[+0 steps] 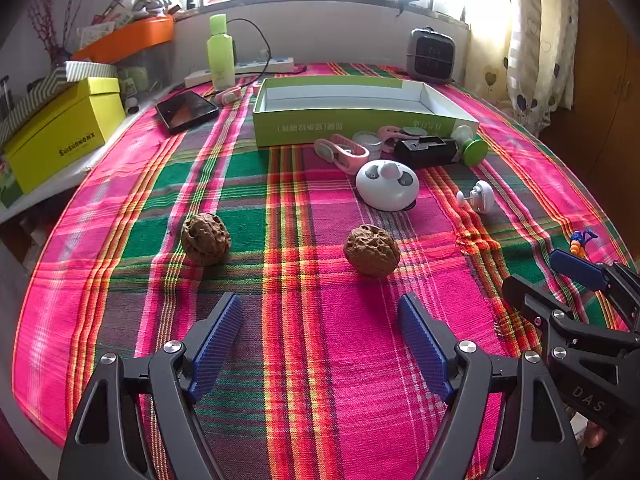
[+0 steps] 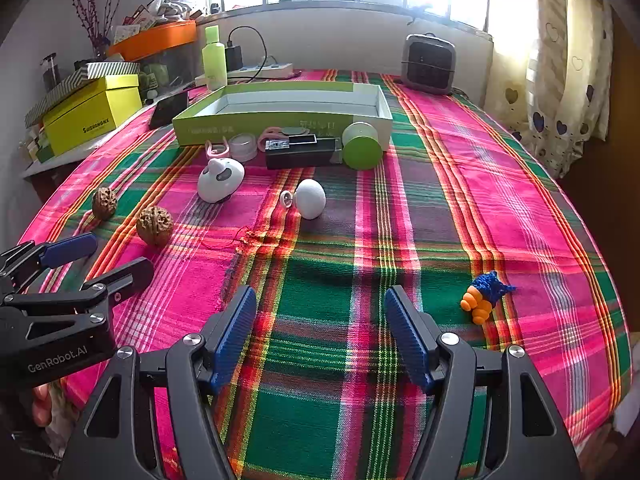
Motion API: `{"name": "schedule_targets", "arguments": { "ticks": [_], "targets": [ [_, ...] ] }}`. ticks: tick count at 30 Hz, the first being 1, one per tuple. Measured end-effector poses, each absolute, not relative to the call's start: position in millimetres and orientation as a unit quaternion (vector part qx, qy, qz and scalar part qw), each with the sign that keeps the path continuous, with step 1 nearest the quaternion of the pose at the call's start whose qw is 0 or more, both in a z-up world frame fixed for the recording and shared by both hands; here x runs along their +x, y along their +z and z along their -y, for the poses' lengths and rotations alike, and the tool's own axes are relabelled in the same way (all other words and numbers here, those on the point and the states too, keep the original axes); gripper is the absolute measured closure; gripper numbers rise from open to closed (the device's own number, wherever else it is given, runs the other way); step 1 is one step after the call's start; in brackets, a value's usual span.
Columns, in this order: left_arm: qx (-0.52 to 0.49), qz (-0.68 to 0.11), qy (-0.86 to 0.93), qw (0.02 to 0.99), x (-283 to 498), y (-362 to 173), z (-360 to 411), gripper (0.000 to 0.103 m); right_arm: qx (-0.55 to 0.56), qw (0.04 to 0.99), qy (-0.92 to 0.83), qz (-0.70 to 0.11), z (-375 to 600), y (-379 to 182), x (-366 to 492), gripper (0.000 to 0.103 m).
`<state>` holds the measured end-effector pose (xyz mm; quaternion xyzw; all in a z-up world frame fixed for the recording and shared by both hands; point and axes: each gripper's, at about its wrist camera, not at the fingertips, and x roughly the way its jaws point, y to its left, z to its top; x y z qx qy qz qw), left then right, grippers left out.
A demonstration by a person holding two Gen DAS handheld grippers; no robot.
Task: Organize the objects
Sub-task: 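Grasp the orange toy with blue cord with the right tool while the left tool approaches a walnut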
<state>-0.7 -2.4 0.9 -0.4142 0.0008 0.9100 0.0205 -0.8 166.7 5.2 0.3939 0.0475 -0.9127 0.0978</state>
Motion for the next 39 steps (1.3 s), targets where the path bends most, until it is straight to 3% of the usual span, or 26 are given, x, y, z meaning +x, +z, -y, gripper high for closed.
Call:
{"name": "schedule_targets", "arguments": {
  "ticks": [20, 28, 39],
  "targets": [
    [-0.423, 0.002, 0.906, 0.033, -1, 7, 9, 0.023, 0.388, 0.125, -0.912, -0.041, -176, 11, 1, 0.036],
    [-0.412, 0.021, 0.911, 0.005, -1, 12, 36, 0.024, 0.361, 0.077, -0.929, 0.001, -224, 25, -1, 0.036],
    [-0.406, 0.063, 0.911, -0.039, -11, 13, 80, 0.024, 0.366, 0.034, -0.93, -0.001, -250, 18, -9, 0.036]
  ]
}}
